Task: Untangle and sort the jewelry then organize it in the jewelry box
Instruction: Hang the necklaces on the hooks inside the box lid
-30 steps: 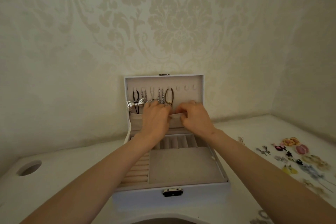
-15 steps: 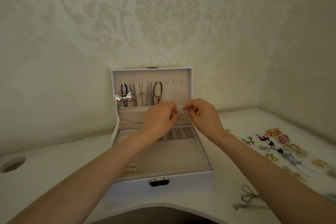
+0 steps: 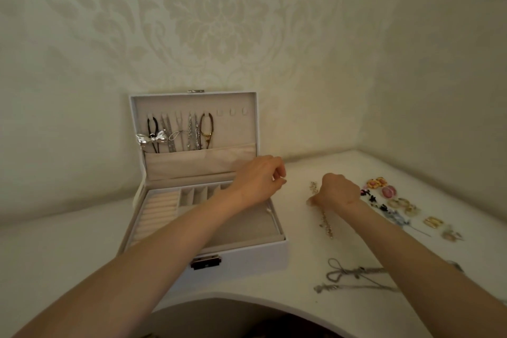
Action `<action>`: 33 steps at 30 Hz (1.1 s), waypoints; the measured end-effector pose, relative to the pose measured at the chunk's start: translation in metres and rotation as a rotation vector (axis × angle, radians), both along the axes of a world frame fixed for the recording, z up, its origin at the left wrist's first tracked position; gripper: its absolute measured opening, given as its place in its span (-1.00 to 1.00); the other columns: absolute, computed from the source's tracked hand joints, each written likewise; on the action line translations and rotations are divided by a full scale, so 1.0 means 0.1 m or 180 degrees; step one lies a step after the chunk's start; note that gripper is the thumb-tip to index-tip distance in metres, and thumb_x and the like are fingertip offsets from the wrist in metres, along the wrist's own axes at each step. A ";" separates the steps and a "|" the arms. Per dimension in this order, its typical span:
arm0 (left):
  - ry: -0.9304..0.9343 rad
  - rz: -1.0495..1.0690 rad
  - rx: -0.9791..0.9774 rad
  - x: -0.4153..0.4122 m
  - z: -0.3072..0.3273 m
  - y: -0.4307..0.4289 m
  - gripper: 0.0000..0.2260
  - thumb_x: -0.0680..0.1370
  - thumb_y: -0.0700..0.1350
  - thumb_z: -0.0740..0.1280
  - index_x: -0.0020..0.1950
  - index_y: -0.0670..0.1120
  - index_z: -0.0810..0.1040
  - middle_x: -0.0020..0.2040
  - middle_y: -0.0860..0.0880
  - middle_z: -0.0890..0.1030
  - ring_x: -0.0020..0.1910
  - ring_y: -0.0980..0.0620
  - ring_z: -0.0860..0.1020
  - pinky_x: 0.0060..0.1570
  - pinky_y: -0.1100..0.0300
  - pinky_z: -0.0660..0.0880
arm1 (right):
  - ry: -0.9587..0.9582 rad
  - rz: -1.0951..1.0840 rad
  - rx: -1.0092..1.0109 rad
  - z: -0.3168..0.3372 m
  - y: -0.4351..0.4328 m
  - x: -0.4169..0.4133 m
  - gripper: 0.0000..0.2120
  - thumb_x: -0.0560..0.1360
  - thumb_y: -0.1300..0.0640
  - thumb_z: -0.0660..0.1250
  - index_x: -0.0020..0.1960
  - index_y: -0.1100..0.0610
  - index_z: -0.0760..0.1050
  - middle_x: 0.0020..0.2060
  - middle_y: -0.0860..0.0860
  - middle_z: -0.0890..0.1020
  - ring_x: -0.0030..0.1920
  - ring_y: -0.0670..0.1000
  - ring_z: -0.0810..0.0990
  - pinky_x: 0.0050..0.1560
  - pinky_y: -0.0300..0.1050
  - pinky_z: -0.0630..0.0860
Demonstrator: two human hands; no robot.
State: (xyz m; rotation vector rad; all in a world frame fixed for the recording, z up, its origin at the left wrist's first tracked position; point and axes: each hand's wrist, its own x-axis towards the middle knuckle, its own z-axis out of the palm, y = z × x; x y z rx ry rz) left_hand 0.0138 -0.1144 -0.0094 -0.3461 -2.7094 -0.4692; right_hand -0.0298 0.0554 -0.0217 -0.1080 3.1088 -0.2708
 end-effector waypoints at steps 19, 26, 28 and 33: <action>0.0021 -0.0146 0.0663 -0.01 -0.15 -0.01 -0.78 0.49 -0.16 0.37 0.13 -0.06 0.50 0.00 0.08 0.59 -0.11 0.10 0.52 -0.06 0.17 0.47 | -0.0394 0.0580 -0.3186 0.34 -0.11 -0.08 -0.85 0.39 0.37 0.33 -0.30 0.20 0.44 -0.38 0.12 0.62 -0.38 0.02 0.57 -0.45 -0.31 0.44; -0.0173 -0.0213 0.1859 -0.01 -0.07 -0.01 -0.82 0.53 -0.17 0.35 0.13 -0.11 0.49 -0.09 0.04 0.61 -0.06 0.13 0.56 -0.09 0.35 0.43 | -0.0600 0.1347 -0.3440 0.44 -0.24 -0.03 -0.93 0.43 0.31 0.39 -0.18 0.20 0.52 -0.38 0.06 0.57 -0.40 -0.08 0.54 -0.31 -0.26 0.49; -0.0085 -0.0190 0.2168 -0.02 -0.05 -0.06 -0.96 0.54 -0.21 0.33 -0.06 -0.09 0.54 -0.23 0.04 0.62 -0.18 0.16 0.59 -0.08 0.28 0.48 | -0.0710 0.1414 -0.3707 0.45 -0.25 -0.03 -0.94 0.46 0.32 0.37 -0.12 0.19 0.53 -0.38 0.06 0.56 -0.39 -0.07 0.55 -0.28 -0.22 0.51; -0.0213 -0.0141 0.3110 0.03 0.07 -0.04 -0.92 0.59 -0.23 0.24 -0.10 -0.14 0.48 -0.32 -0.02 0.52 -0.39 0.12 0.56 -0.28 0.26 0.52 | -0.0953 0.1407 -0.4159 0.48 -0.27 -0.04 -0.92 0.52 0.32 0.30 0.01 0.24 0.52 -0.41 0.03 0.47 -0.50 -0.09 0.41 -0.48 -0.26 0.35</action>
